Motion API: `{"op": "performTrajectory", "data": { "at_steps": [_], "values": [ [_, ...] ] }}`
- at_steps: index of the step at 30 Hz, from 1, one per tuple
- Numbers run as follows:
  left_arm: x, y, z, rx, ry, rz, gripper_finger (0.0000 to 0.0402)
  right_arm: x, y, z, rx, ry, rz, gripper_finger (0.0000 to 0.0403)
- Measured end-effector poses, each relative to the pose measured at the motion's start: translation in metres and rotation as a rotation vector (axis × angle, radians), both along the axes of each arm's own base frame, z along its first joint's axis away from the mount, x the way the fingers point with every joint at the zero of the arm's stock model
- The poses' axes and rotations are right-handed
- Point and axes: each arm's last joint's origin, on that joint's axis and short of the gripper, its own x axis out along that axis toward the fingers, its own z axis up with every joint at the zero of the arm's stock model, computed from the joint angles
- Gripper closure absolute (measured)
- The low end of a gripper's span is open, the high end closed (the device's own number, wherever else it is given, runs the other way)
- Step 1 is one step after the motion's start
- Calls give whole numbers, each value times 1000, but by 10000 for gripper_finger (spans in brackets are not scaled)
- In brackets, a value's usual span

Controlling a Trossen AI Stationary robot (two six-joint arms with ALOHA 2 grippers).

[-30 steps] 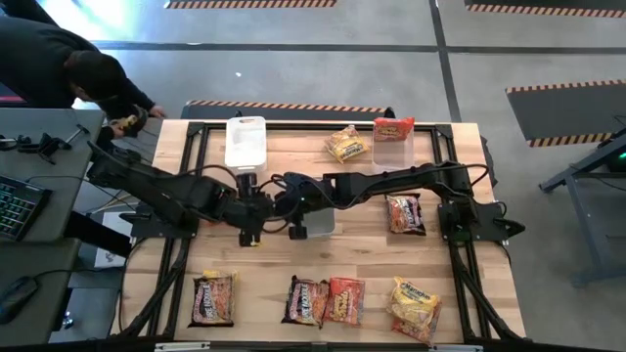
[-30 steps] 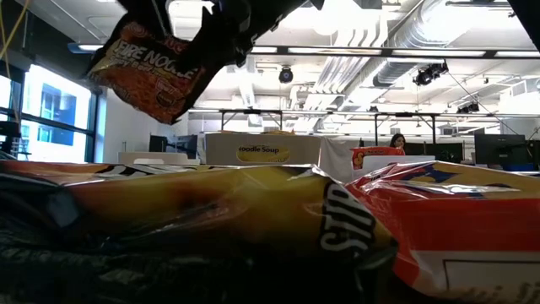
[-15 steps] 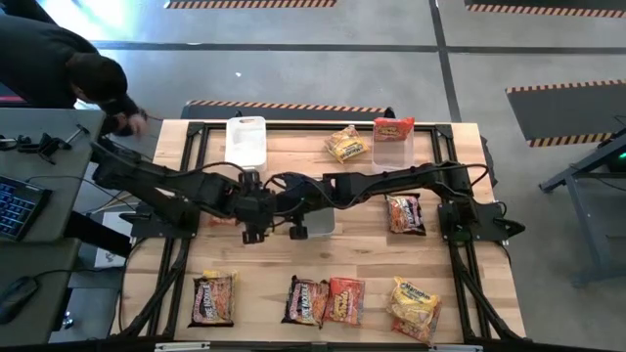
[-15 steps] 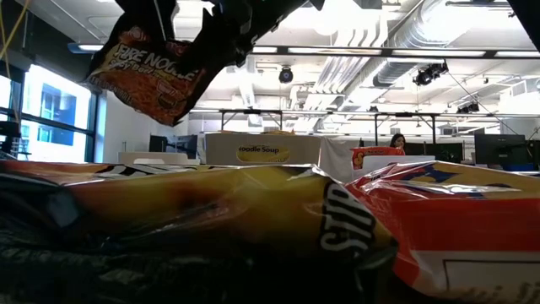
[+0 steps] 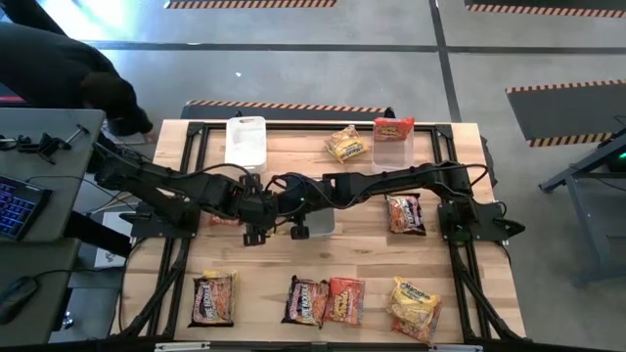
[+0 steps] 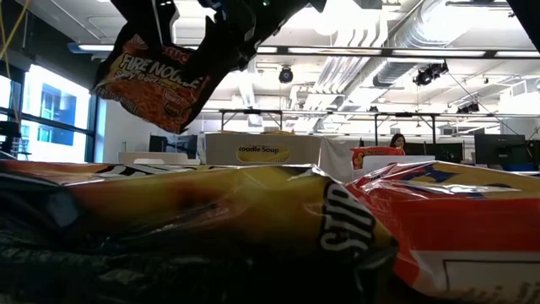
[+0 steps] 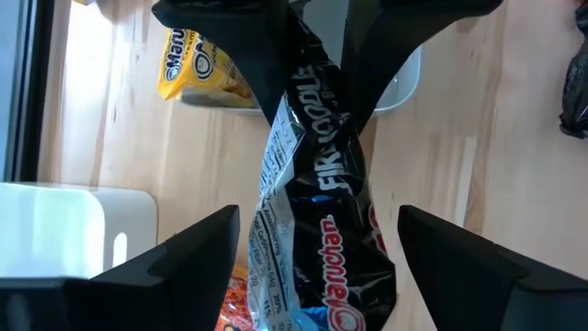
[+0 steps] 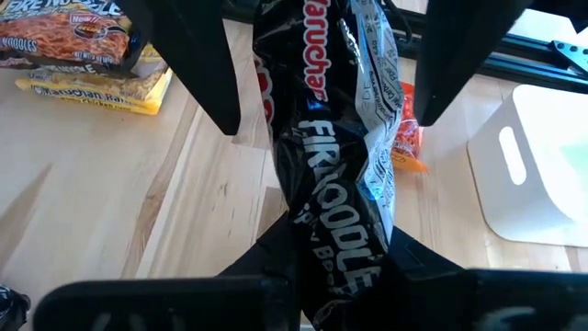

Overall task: Sort Maruchan noodles
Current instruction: Put the black noodle pack into the white bin

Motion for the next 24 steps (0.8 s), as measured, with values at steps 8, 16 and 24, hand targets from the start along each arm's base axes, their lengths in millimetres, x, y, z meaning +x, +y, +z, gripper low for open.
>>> {"op": "performTrajectory", "data": {
  "at_steps": [8, 16, 24],
  "values": [
    [-5, -7, 4, 31, -20, -15, 124, 0, 5, 0, -9, -1, 15, 350],
    [-29, -22, 23, 11, -133, -18, 124, 2, 12, 7, -26, -54, 45, 350],
    [-33, -28, 17, 37, -123, -20, 124, 2, 15, 8, -25, -66, 56, 350]
  ]
}}
